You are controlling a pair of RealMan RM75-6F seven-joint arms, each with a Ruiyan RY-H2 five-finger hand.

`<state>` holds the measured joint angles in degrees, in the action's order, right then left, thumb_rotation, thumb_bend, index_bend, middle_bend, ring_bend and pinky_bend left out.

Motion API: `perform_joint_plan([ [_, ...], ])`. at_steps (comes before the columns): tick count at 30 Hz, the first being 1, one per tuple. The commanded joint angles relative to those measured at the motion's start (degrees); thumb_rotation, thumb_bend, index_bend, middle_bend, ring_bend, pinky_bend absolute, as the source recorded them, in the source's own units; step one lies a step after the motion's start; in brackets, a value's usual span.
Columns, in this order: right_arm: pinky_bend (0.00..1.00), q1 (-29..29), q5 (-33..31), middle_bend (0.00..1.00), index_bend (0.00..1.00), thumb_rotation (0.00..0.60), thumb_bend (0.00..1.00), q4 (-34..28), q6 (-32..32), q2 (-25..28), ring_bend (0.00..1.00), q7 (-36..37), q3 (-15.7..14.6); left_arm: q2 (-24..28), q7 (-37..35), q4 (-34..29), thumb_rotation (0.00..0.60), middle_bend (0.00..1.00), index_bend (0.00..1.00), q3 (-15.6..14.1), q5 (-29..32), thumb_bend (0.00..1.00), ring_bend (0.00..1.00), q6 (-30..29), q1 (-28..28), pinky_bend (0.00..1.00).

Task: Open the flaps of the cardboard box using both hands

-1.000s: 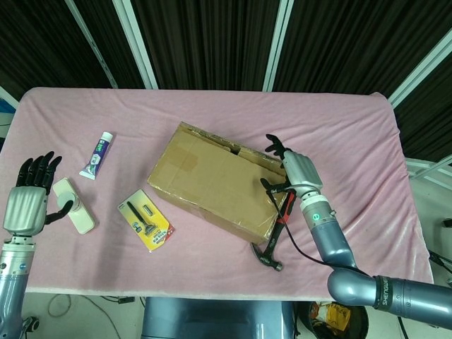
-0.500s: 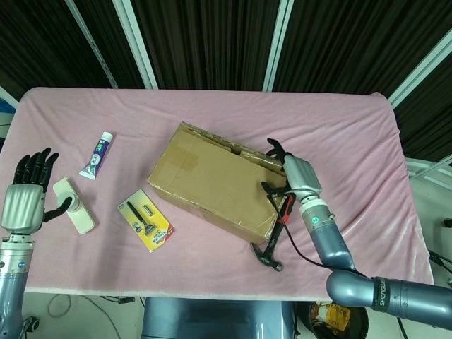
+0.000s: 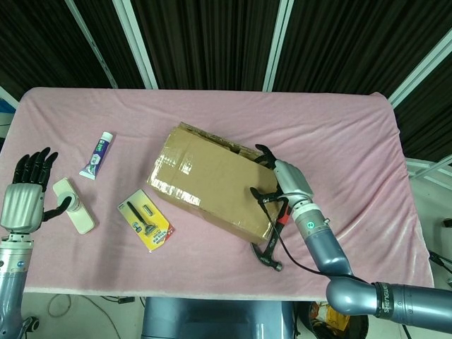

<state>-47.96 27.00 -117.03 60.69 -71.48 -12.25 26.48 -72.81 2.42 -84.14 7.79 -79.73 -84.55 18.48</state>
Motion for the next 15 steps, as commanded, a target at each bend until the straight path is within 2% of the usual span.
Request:
perform_joint_plan([
  [1, 0.52, 0.27, -2.85, 0.26, 0.07, 0.600, 0.40, -3.01, -0.61, 1.45, 0.31, 3.38, 2.53, -0.08, -0.06, 0.09, 0.600, 0.00, 0.00, 0.12, -0.17, 0.21, 0.00, -0.10, -0.05, 0.00],
  [10, 0.52, 1.71, -8.28, 0.26, 0.07, 0.600, 0.40, -11.64, -4.64, 7.56, 0.31, 12.45, 10.08, -0.62, 0.22, 1.43, 0.600, 0.00, 0.00, 0.36, 0.05, 0.21, 0.00, 0.62, -0.16, 0.00],
  [15, 0.51, 2.46, -10.75, 0.25, 0.07, 0.600, 0.40, -14.98, -8.21, 11.90, 0.31, 16.04, 12.66, -0.82, 0.15, 1.77, 0.600, 0.00, 0.00, 0.48, -0.24, 0.21, 0.00, 0.58, -0.26, 0.00],
])
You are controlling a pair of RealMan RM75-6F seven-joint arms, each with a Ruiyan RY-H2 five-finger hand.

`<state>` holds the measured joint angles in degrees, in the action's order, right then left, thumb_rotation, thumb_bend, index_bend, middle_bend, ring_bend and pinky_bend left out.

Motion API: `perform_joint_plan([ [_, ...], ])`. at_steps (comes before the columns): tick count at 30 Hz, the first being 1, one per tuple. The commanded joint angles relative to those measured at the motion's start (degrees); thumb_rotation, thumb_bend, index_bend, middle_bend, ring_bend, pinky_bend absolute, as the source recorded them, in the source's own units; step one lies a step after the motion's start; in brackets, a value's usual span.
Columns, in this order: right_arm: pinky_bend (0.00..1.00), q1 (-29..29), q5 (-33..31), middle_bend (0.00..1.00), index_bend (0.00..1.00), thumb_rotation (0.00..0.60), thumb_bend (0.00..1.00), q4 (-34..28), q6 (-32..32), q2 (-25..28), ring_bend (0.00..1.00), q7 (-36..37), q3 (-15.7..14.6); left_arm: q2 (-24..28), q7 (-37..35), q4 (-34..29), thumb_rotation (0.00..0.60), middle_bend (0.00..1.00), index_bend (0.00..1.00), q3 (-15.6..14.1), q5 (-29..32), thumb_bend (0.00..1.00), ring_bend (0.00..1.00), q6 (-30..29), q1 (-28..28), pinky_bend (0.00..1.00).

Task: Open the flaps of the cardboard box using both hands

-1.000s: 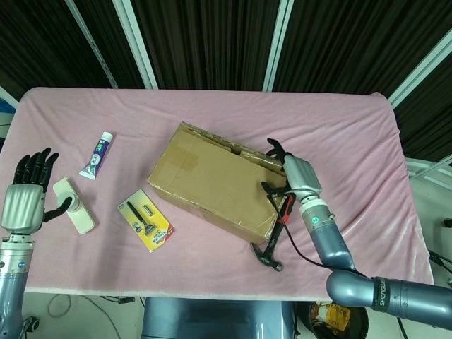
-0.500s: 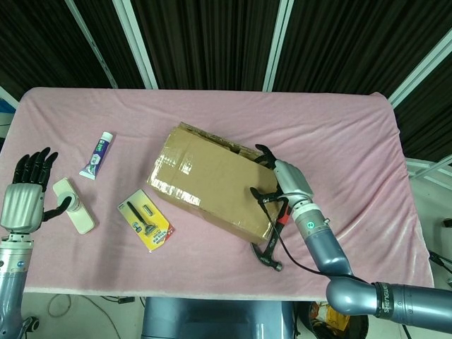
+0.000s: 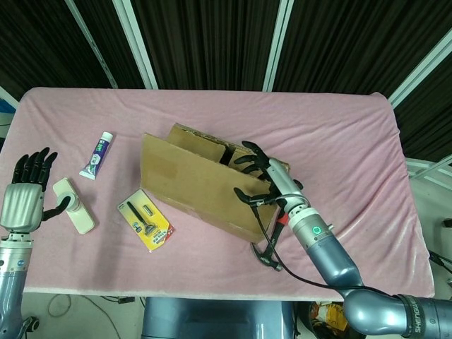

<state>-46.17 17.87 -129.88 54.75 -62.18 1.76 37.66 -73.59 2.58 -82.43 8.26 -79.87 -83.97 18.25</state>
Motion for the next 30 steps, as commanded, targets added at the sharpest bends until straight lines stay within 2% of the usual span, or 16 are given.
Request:
perform_joint_plan([
  [1, 0.51, 0.78, -1.82, 0.25, 0.07, 0.600, 0.40, -2.60, -2.81, 3.26, 0.31, 2.52, 1.75, -0.08, 0.00, 0.10, 0.600, 0.00, 0.00, 0.01, -0.19, 0.21, 0.00, -0.02, -0.06, 0.00],
  [6, 0.51, 1.57, -3.24, 0.25, 0.07, 0.600, 0.40, -5.05, -6.17, 6.44, 0.30, 6.26, 3.24, -0.23, -0.19, 0.34, 0.600, 0.00, 0.00, 0.09, -0.74, 0.21, 0.00, -0.29, -0.16, 0.00],
  [18, 0.47, 4.58, -3.25, 0.23, 0.07, 0.600, 0.40, -5.11, -23.06, 14.68, 0.29, 16.81, 7.27, -0.61, -0.72, 1.21, 0.600, 0.00, 0.00, 0.31, -1.16, 0.21, 0.00, -0.12, -0.33, 0.00],
  [22, 0.47, 6.67, -2.76, 0.22, 0.07, 0.600, 0.40, -5.11, -30.78, 17.39, 0.28, 21.24, 9.02, -0.64, -0.69, 1.31, 0.600, 0.00, 0.00, 0.40, -1.42, 0.21, 0.00, -0.23, -0.35, 0.00],
  [27, 0.46, 11.04, -1.21, 0.22, 0.07, 0.600, 0.40, -5.11, -40.94, 20.42, 0.28, 26.99, 12.96, -0.69, -0.63, 1.22, 0.600, 0.00, 0.00, 0.56, -1.87, 0.21, 0.00, -0.59, -0.40, 0.00],
  [30, 0.45, 13.26, 1.26, 0.22, 0.07, 0.600, 0.40, -5.11, -41.17, 21.32, 0.28, 27.27, 13.96, -0.51, -0.60, 0.86, 0.600, 0.00, 0.00, 0.72, -2.23, 0.21, 0.00, -0.95, -0.40, 0.00],
])
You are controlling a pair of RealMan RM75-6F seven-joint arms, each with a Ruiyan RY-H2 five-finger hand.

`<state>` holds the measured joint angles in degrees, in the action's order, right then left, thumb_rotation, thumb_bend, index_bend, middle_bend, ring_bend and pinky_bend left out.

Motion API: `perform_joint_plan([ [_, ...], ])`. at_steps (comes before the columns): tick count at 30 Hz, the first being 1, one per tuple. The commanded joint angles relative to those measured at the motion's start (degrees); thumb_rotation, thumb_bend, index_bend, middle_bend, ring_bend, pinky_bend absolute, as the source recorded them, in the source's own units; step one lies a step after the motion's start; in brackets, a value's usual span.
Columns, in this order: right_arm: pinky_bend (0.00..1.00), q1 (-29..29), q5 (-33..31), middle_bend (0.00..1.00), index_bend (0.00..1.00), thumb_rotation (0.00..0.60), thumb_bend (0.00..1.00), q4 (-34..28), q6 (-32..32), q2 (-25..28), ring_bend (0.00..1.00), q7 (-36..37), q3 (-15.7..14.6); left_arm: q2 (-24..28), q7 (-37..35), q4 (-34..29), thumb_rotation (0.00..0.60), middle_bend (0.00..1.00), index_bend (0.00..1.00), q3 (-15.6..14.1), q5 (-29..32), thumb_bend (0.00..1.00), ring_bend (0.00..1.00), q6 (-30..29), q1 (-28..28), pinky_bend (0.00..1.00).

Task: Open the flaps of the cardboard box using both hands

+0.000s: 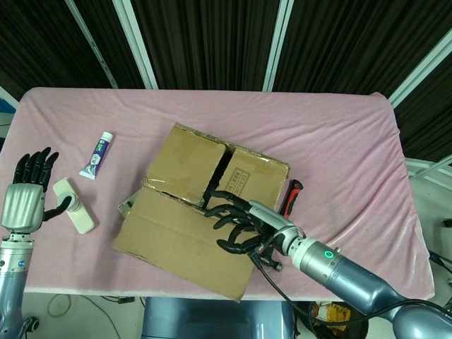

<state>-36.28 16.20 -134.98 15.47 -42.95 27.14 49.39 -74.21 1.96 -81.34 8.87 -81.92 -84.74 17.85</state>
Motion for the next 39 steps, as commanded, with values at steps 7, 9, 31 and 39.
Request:
perform_joint_plan([
  [7, 0.36, 10.07, 18.03, 0.22, 0.07, 0.600, 0.40, -0.01, 13.15, 0.48, 0.28, -8.35, -5.08, 3.67, 1.36, -3.43, 0.600, 0.00, 0.00, -0.54, -2.35, 0.23, 0.00, 3.15, 1.88, 0.00],
  [9, 0.34, 12.68, 23.04, 0.22, 0.07, 0.600, 0.40, -0.01, 19.66, -1.30, 0.28, -12.11, -9.05, 6.25, 1.74, -5.38, 0.600, 0.00, 0.00, -0.59, -3.18, 0.26, 0.00, 6.45, 3.79, 0.00],
  [31, 0.34, 24.77, 41.26, 0.22, 0.07, 0.600, 0.40, 8.33, 38.88, -8.18, 0.28, -4.24, -21.47, 17.34, 3.21, -14.44, 0.600, 0.20, 0.11, 4.33, -14.73, 0.78, 0.12, 46.68, 37.28, 0.20],
  [39, 0.34, 25.45, 44.98, 0.22, 0.07, 0.600, 0.40, 12.44, 39.18, -8.19, 0.28, 1.41, -22.50, 11.13, 1.33, -10.84, 0.600, 0.23, 0.12, 3.69, -16.27, 0.83, 0.15, 56.49, 47.53, 0.23],
])
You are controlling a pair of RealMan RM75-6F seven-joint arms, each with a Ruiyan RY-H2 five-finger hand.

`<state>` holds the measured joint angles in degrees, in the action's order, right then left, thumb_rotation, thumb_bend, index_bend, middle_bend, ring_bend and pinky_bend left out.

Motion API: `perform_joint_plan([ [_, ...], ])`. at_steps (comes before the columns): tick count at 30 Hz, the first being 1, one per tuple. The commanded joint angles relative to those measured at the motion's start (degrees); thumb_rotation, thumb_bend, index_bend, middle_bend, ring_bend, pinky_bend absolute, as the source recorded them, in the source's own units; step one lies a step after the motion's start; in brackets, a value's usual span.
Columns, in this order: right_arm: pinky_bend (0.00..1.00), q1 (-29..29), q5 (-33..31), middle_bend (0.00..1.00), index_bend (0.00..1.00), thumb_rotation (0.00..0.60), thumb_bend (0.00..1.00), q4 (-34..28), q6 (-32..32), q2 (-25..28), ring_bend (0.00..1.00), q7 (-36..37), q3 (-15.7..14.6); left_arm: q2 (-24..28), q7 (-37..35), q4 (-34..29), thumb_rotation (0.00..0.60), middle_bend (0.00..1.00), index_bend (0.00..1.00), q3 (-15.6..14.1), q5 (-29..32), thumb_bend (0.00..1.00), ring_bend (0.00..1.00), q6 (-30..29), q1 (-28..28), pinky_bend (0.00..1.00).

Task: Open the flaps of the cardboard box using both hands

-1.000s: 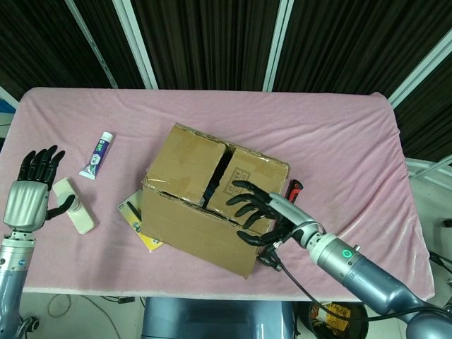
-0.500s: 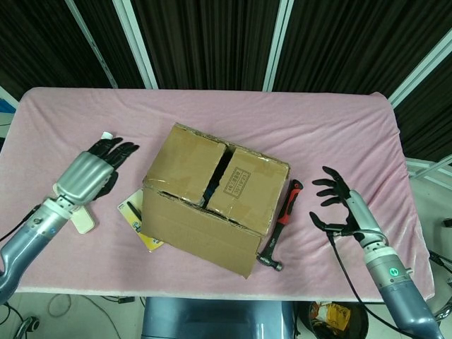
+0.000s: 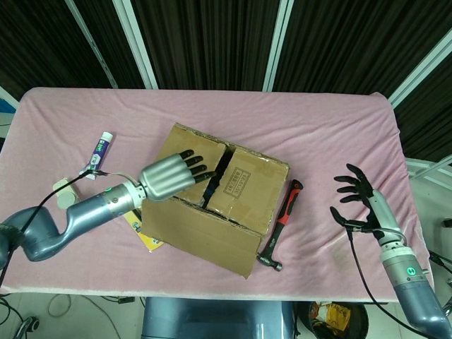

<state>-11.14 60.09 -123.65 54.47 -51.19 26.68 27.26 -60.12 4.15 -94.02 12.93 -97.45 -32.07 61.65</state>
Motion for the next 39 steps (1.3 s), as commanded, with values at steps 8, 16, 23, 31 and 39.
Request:
perform_joint_plan([
  [8, 0.30, 0.55, 5.50, 0.21, 0.07, 0.600, 0.40, 5.37, 2.59, 0.41, 0.19, 2.23, -1.60, -8.13, 0.13, 5.91, 0.600, 0.25, 0.13, -1.63, 0.34, 0.85, 0.17, 9.69, 9.36, 0.23],
  [16, 0.27, -0.47, 11.09, 0.17, 0.07, 0.600, 0.40, 14.96, 13.81, -5.69, 0.13, -19.35, -5.92, -9.79, 1.54, 7.39, 0.600, 0.40, 0.26, -2.94, 2.42, 0.91, 0.27, 13.43, 12.13, 0.30],
  [23, 0.27, -1.15, 9.58, 0.17, 0.07, 0.600, 0.40, 16.10, 16.39, -8.34, 0.13, -21.76, -6.56, -9.63, 3.23, 7.86, 0.600, 0.62, 0.41, -2.64, 4.42, 1.00, 0.44, 13.93, 13.53, 0.43],
  [31, 0.27, -1.60, 9.86, 0.17, 0.07, 0.600, 0.40, 16.75, 17.86, -8.76, 0.13, -22.11, -7.12, -5.56, 5.37, 6.04, 0.600, 0.62, 0.41, -2.22, 5.99, 1.00, 0.44, 13.00, 13.82, 0.43],
  [39, 0.27, -2.02, 10.07, 0.17, 0.07, 0.600, 0.40, 16.87, 18.87, -9.08, 0.13, -22.48, -7.72, 0.60, 6.90, 2.68, 0.600, 0.62, 0.42, -2.33, 7.11, 1.00, 0.44, 11.33, 12.77, 0.43],
])
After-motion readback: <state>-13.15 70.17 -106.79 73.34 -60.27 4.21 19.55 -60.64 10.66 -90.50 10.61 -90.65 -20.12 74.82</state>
